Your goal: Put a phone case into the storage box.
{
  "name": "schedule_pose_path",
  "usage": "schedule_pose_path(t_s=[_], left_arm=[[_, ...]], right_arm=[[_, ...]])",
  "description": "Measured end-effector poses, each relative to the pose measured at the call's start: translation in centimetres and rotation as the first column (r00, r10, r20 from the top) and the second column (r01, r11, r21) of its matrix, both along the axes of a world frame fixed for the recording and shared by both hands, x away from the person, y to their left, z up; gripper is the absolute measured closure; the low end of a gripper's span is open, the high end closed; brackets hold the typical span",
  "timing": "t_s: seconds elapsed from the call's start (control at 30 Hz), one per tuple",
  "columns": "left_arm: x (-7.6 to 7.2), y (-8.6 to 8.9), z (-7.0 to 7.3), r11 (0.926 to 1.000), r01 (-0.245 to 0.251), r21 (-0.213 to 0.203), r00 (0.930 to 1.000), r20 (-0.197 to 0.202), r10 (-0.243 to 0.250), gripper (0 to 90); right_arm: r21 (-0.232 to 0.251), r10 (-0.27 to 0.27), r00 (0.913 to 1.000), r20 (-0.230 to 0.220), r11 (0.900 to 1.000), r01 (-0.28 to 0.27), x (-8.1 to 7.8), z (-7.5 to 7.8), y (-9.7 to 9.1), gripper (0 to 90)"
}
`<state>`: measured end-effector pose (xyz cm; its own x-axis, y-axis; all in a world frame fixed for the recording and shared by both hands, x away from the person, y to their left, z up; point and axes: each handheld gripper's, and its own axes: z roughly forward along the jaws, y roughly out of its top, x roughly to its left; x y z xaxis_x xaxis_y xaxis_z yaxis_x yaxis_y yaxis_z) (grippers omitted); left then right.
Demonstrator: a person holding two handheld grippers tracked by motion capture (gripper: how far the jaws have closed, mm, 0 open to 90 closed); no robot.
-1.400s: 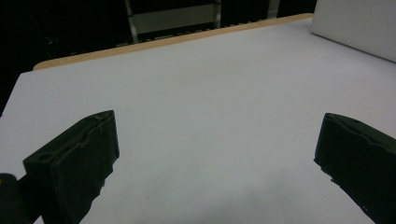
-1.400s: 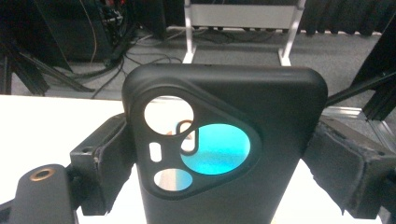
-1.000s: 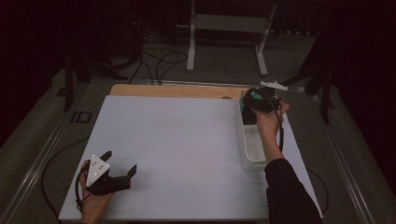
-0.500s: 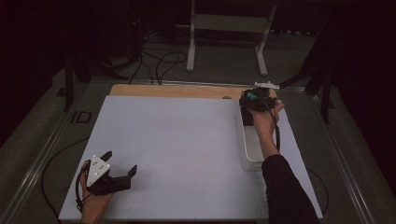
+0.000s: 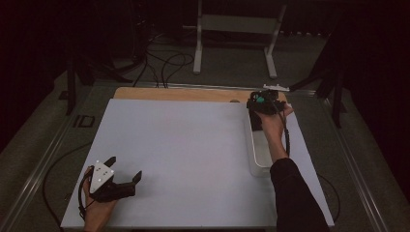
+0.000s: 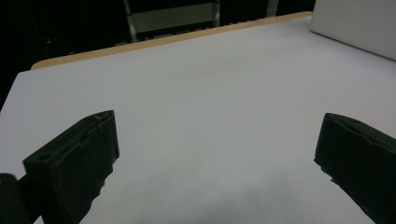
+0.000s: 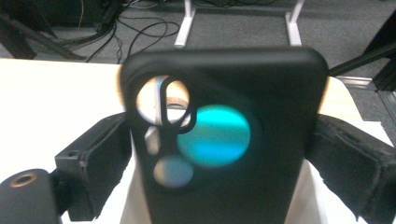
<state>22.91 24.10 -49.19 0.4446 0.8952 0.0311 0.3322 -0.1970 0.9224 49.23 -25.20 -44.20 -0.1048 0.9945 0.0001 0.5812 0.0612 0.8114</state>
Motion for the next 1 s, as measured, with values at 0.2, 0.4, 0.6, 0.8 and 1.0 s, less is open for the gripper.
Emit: schedule_pose_path(t_s=[0.2, 0.4, 0.6, 0.8, 1.0], left_arm=[[0.0, -0.1, 0.0, 1.0000, 0.001, 0.003, 1.0000, -0.003, -0.001, 0.3], [0.0, -0.1, 0.0, 1.0000, 0.001, 0.002, 1.0000, -0.004, -0.001, 0.3], [0.0, -0.1, 0.0, 1.0000, 0.003, 0.004, 1.0000, -0.006, -0.003, 0.3], [0.1, -0.2, -0.1, 1.0000, 0.007, 0.005, 0.9999, -0.013, -0.007, 0.3], [0.2, -0.5, -0.2, 0.9987, 0.045, 0.022, 0.9981, -0.044, -0.044, 0.2]], right_arm=[[0.038, -0.016, 0.9994, 0.030, 0.9992, 0.014, -0.4, 0.7, -0.5, 7.4], [0.049, -0.006, 0.9993, 0.037, 0.9988, 0.004, -1.0, 1.2, -0.7, 7.5], [0.058, 0.028, 0.9990, 0.035, 0.9979, -0.030, -2.3, 1.8, -0.3, 7.9], [0.029, 0.123, 0.9912, 0.050, 0.9918, -0.124, -4.3, 2.2, 1.0, 8.0], [0.026, 0.222, 0.9725, 0.071, 0.9743, -0.224, -7.0, 2.8, 1.8, 9.0]])
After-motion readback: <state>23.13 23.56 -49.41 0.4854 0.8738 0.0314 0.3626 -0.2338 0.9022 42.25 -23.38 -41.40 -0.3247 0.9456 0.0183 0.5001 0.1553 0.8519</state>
